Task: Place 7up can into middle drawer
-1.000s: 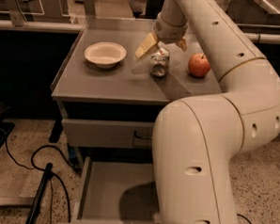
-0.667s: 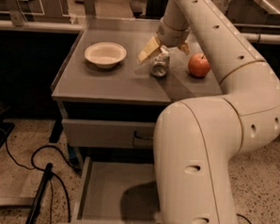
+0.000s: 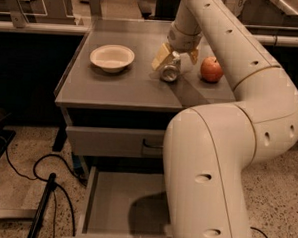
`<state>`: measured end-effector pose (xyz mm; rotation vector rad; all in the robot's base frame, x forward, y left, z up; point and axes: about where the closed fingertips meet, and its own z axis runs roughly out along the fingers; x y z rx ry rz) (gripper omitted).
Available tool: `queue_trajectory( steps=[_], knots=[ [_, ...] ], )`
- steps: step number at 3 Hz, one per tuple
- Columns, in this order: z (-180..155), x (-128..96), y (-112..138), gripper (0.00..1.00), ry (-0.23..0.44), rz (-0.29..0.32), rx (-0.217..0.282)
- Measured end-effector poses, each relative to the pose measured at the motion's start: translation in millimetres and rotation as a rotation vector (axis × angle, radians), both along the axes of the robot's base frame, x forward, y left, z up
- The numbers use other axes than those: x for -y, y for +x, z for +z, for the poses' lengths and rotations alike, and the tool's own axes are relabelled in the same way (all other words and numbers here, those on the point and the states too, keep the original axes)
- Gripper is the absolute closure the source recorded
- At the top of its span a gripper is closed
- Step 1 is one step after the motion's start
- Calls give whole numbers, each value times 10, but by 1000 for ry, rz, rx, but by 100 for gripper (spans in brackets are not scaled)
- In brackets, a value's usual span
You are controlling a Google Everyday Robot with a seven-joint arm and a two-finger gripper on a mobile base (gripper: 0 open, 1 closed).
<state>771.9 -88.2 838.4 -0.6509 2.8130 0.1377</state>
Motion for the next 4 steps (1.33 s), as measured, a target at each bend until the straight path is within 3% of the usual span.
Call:
queue_trajectory(
  steps=[3, 4],
  knots=[
    [0, 0, 0, 87, 0, 0, 0],
    [0, -1, 1, 100, 0, 0, 0]
  ],
)
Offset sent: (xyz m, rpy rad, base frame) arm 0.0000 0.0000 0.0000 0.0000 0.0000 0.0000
